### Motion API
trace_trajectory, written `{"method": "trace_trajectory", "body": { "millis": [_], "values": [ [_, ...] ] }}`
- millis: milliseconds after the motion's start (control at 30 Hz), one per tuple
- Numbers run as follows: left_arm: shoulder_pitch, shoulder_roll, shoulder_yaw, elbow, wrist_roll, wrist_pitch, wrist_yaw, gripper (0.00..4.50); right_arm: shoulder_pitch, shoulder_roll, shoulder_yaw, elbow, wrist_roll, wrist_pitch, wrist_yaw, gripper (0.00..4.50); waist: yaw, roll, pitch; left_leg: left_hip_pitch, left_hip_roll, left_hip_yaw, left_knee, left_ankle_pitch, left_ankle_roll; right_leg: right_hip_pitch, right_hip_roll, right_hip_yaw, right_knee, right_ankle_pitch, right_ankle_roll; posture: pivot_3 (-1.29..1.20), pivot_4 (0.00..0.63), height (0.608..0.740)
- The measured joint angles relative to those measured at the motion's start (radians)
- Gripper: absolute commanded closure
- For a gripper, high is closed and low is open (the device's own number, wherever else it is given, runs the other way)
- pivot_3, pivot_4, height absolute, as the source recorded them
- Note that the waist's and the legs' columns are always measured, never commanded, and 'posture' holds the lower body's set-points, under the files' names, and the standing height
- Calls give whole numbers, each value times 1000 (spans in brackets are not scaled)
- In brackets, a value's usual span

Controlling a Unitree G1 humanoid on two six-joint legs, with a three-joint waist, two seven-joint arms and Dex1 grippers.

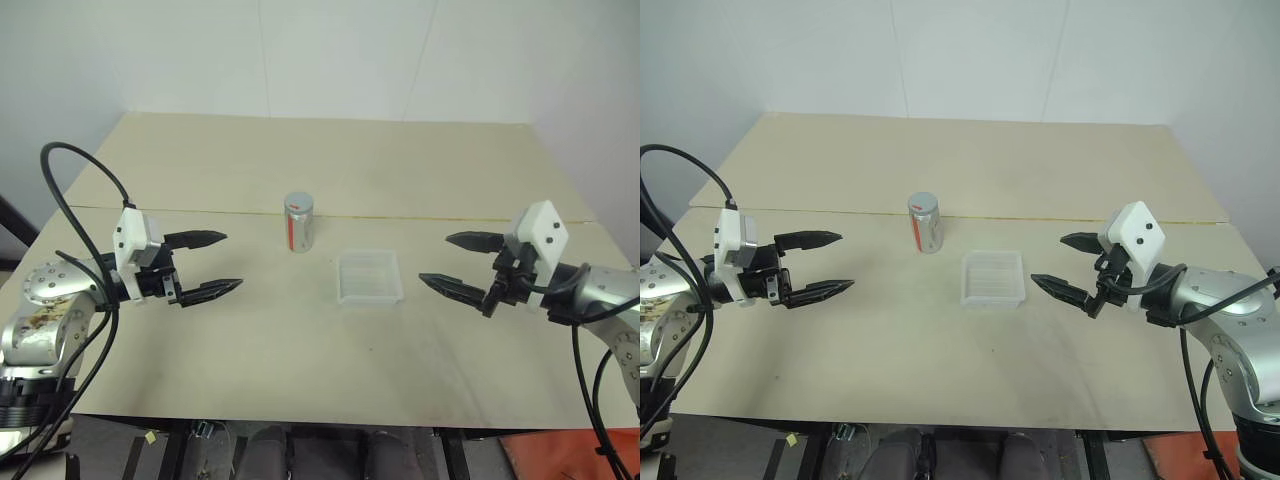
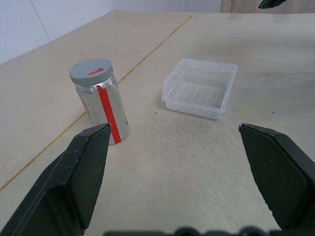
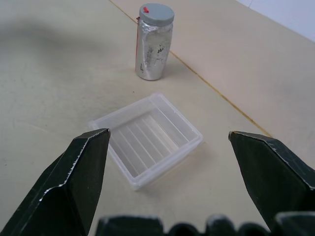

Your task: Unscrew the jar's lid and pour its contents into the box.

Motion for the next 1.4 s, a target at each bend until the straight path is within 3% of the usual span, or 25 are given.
{"method": "trace_trajectory", "body": {
  "millis": [133,267,533,667,1067,1400],
  "values": [
    [-1,-3,0,0,0,0,19,0,0,0,3,1,-5,0,-1,27,0,0,0,0,0,0,0,0,0,0,0,0,0,0,0,0,150,740],
    [-23,-68,-22,-18,15,5,100,0,-2,8,14,1,-10,0,-13,27,3,0,0,0,0,0,0,0,0,1,0,0,0,0,0,0,150,740],
    [-57,-295,-137,-51,171,86,475,0,-5,25,19,-6,-16,0,-50,27,2,-1,0,0,-1,-1,1,0,0,1,0,0,1,0,0,0,150,740],
    [-76,-358,-150,-41,224,88,594,0,-5,26,19,-18,-15,0,-65,27,0,-1,0,0,-1,-1,0,0,0,1,0,0,1,0,0,0,150,740],
    [-164,-515,-205,103,299,36,720,0,-11,27,19,-28,-26,1,-131,27,2,-1,1,0,-2,-1,1,0,0,1,0,1,0,0,0,0,150,740],
    [-295,-607,-220,380,371,-118,764,0,-10,27,19,-62,-15,13,-141,27,4,-2,1,0,-2,-1,1,0,0,1,0,0,0,0,0,0,150,740]
  ]
}}
